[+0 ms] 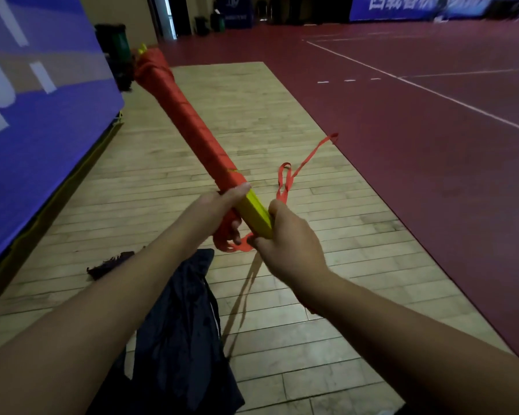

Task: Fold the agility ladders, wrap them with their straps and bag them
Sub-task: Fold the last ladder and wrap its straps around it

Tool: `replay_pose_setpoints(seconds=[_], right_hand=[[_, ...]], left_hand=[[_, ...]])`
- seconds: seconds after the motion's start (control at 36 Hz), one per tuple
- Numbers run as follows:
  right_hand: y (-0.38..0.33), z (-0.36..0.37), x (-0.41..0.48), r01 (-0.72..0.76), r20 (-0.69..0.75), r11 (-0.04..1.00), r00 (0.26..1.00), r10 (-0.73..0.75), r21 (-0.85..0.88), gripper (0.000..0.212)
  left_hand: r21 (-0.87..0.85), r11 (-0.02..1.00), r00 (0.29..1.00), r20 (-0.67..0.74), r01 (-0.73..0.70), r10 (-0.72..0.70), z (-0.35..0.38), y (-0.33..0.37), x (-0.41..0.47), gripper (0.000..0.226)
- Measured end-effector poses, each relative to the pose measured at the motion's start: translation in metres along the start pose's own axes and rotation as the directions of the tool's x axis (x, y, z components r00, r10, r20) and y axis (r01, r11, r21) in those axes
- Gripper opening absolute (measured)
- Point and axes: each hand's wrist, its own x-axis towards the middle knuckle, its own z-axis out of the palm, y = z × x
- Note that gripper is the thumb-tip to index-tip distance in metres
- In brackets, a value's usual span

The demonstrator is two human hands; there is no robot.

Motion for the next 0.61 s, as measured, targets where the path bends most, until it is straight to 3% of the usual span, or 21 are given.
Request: replay_pose_setpoints(seconds=[0.11, 0.17, 0.25, 0.31, 0.39, 0.44, 0.61], right_hand=[[-0.001, 0.009, -0.009, 0.091, -0.015, 0.986, 0.996, -0.094, -0.141, 0.03], [-0.004, 0.006, -0.006, 0.075, 0.062, 0.997, 0.995, -0.073, -0.022, 0.028], [-0.014, -0.011, 0.002, -0.085, 0.249, 0.96, 0.968, 0.017, 0.267, 0.031], [-0.016, -0.024, 0.009, -0.184, 0.41, 0.924, 0.911, 0.033, 0.335, 0.04], [-0.014, -0.033, 0.012, -0.324, 0.618, 0.814, 0.785, -0.052, 0.481, 0.031], [-0.014, -0.033, 0.008, -0.339, 0.601, 0.786, 0.798, -0.051, 0.517, 0.024], [-0.017, -0.033, 0.015, -0.12, 0.351, 0.913, 0.936, -0.027, 0.389, 0.025]], left_hand=[[-0.044, 0.998, 0.984, -0.175, -0.053, 0.045, 0.01, -0.003, 0.001, 0.041], [-0.1, 0.992, 0.976, -0.212, -0.078, 0.055, 0.003, -0.006, 0.001, 0.036], [-0.188, 0.971, 0.978, -0.173, -0.148, 0.115, -0.007, -0.005, 0.001, 0.046], [-0.263, 0.947, 0.981, -0.109, -0.184, 0.16, -0.009, -0.003, 0.002, 0.043], [-0.37, 0.906, 0.978, -0.071, -0.208, 0.196, -0.006, 0.001, 0.001, 0.03], [-0.373, 0.901, 0.975, -0.062, -0.22, 0.213, -0.005, 0.002, 0.0, 0.029], [-0.292, 0.954, 0.997, 0.005, -0.073, 0.078, -0.02, 0.006, 0.006, 0.044]])
